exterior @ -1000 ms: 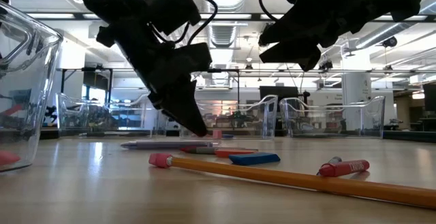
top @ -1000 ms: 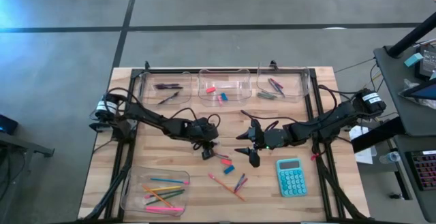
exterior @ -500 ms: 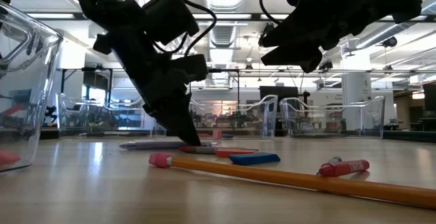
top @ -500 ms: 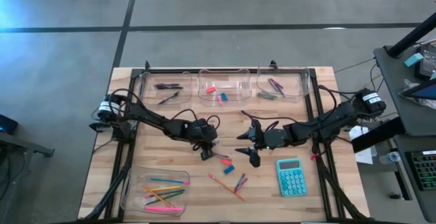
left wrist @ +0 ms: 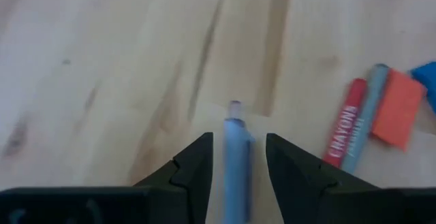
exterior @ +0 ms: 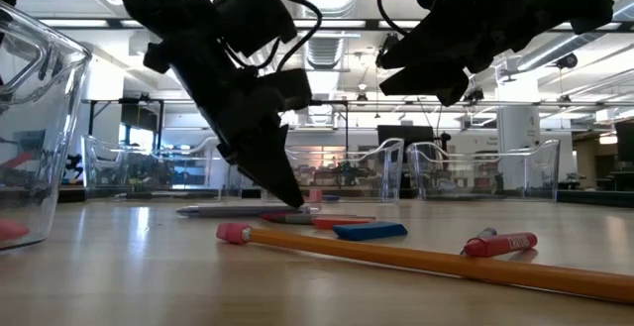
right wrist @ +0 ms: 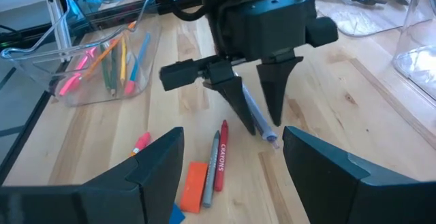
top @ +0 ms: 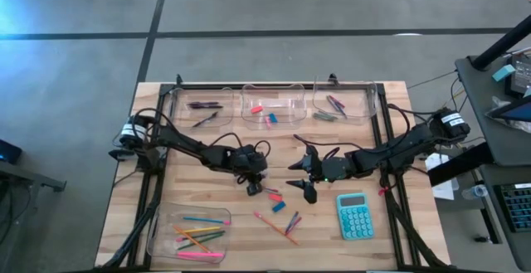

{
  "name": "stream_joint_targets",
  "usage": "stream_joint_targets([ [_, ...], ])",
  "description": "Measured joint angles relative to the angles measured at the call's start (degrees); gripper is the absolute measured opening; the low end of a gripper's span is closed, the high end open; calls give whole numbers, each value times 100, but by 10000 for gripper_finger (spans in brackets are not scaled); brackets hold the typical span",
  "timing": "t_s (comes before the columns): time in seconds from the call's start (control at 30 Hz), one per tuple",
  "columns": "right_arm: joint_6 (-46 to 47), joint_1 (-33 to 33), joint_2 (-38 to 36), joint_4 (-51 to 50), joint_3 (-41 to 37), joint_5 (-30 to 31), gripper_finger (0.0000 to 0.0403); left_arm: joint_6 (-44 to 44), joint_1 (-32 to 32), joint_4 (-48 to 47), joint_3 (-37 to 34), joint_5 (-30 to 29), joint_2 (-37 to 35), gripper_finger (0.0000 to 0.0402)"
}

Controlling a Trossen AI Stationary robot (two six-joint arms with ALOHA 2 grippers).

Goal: Sort crayons/erasers/pens/pencils in bins
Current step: Put the light blue ballpen into the top left transparent bin

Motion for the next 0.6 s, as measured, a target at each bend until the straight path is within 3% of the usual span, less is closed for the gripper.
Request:
stream_joint_targets([
  [0.33, 0, 1, 0, -3, -2, 0, 238, 102, 5, -63, -11, -353, 24, 121],
  [0.6, 0, 1, 0, 0, -7, 2, 238, 178, -119, -40, -3, -254, 273, 121],
])
